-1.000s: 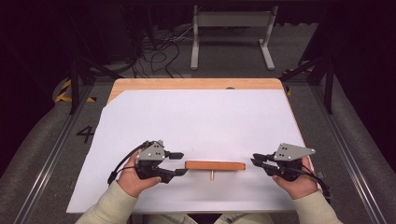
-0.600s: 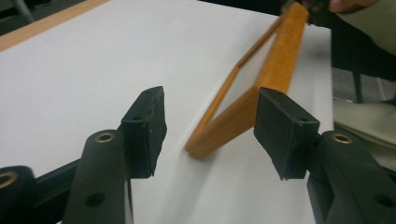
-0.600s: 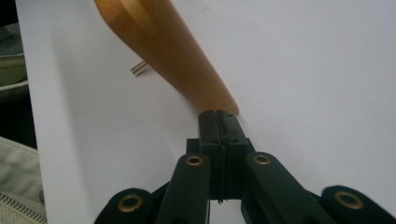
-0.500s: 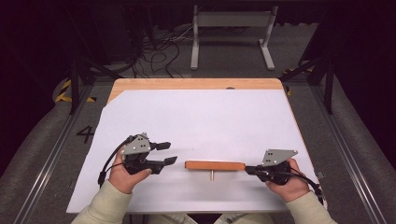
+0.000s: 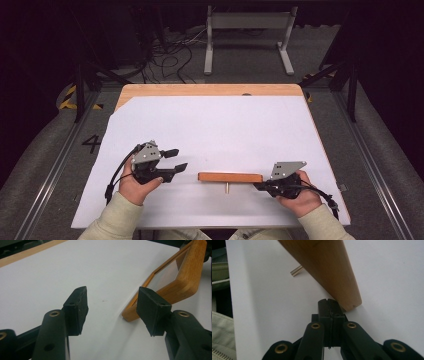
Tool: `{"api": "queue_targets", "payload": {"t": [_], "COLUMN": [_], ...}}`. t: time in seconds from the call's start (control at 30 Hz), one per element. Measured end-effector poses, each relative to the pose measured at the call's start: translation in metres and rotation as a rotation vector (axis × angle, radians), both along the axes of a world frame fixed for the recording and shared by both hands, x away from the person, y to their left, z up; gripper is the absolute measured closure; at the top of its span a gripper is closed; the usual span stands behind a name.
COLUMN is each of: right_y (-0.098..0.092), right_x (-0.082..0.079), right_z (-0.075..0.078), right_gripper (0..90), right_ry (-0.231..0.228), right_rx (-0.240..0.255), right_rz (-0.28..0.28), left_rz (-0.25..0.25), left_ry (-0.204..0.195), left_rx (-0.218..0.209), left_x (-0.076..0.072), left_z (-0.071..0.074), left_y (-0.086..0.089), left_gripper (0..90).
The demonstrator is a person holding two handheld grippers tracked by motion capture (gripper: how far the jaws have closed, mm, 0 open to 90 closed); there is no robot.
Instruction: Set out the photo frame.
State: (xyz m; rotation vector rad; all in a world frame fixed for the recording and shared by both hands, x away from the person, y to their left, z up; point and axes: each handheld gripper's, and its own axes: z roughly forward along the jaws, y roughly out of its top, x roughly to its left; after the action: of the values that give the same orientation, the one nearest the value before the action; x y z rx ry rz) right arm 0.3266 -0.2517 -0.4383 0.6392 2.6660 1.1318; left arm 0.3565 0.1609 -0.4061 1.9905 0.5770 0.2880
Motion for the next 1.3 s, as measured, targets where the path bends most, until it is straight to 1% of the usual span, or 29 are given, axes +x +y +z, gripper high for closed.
{"api": "queue_targets", "payload": {"t": [0.07,0.17,0.2,0.23,0.4,0.53,0.57,0.63,0.67,0.7,0.73,0.8,0.83,0.87,0.9,0.97,1.0,1.13,1.2,1.23,1.3], "right_y": [0.001,0.002,0.002,0.002,0.004,0.007,0.007,0.008,0.009,0.009,0.01,0.012,0.012,0.012,0.013,0.013,0.015,0.018,0.02,0.021,0.023], "right_x": [0.002,0.005,0.005,0.008,0.016,0.028,0.028,0.033,0.038,0.038,0.042,0.046,0.048,0.048,0.051,0.051,0.058,0.062,0.066,0.068,0.073], "right_z": [-0.002,-0.003,-0.003,-0.003,-0.003,-0.005,-0.005,-0.005,-0.005,-0.005,-0.006,-0.006,-0.006,-0.006,-0.005,-0.005,-0.005,-0.005,-0.004,-0.004,-0.002], "right_gripper": [90.0,90.0,90.0,90.0,90.0,90.0,90.0,90.0,90.0,90.0,90.0,90.0,90.0,90.0,90.0,90.0,90.0,90.0,90.0,90.0,90.0], "right_ry": [0.01,0.008,0.008,0.007,0.004,0.005,0.005,0.013,0.013,0.013,0.013,0.008,0.008,0.008,0.004,0.004,0.001,-0.006,-0.009,-0.015,-0.014], "right_rx": [0.003,0.005,0.005,0.006,0.01,0.015,0.015,0.027,0.032,0.032,0.036,0.031,0.03,0.03,0.027,0.027,0.03,0.025,0.018,0.02,0.023], "right_rz": [-0.01,-0.039,-0.039,-0.061,-0.096,-0.13,-0.13,-0.143,-0.15,-0.15,-0.161,-0.168,-0.173,-0.173,-0.179,-0.179,-0.197,-0.199,-0.2,-0.201,-0.205], "left_rz": [0.003,0.008,0.008,0.01,0.016,0.017,0.017,0.021,0.025,0.025,0.026,0.029,0.03,0.03,0.03,0.031,0.027,0.026,0.026,0.025,0.022], "left_ry": [0.001,0.006,0.006,0.005,0.01,0.009,0.009,0.014,0.013,0.013,0.016,0.016,0.014,0.014,0.014,0.018,0.024,0.025,0.028,0.03,0.032], "left_rx": [0.003,-0.001,-0.001,-0.002,-0.005,0.01,0.01,0.017,0.023,0.023,0.029,0.033,0.043,0.043,0.043,0.046,0.05,0.045,0.043,0.044,0.047], "left_x": [0.0,0.0,0.0,0.001,0.001,0.002,0.002,0.002,0.003,0.003,0.003,0.004,0.004,0.004,0.004,0.005,0.005,0.005,0.005,0.005,0.005], "left_z": [0.0,-0.001,-0.001,-0.002,-0.003,-0.004,-0.004,-0.004,-0.005,-0.005,-0.006,-0.006,-0.007,-0.007,-0.007,-0.008,-0.009,-0.008,-0.008,-0.009,-0.01], "left_y": [0.0,0.003,0.003,0.004,0.005,0.006,0.006,0.006,0.007,0.007,0.007,0.007,0.007,0.007,0.007,0.006,0.006,0.006,0.006,0.006,0.005], "left_gripper": [42.6,42.7,42.7,42.7,42.7,42.6,42.6,42.6,42.6,42.7,42.7,42.7,42.7,42.8,42.8,42.9,42.9,43.0,43.1,43.1,43.1]}}
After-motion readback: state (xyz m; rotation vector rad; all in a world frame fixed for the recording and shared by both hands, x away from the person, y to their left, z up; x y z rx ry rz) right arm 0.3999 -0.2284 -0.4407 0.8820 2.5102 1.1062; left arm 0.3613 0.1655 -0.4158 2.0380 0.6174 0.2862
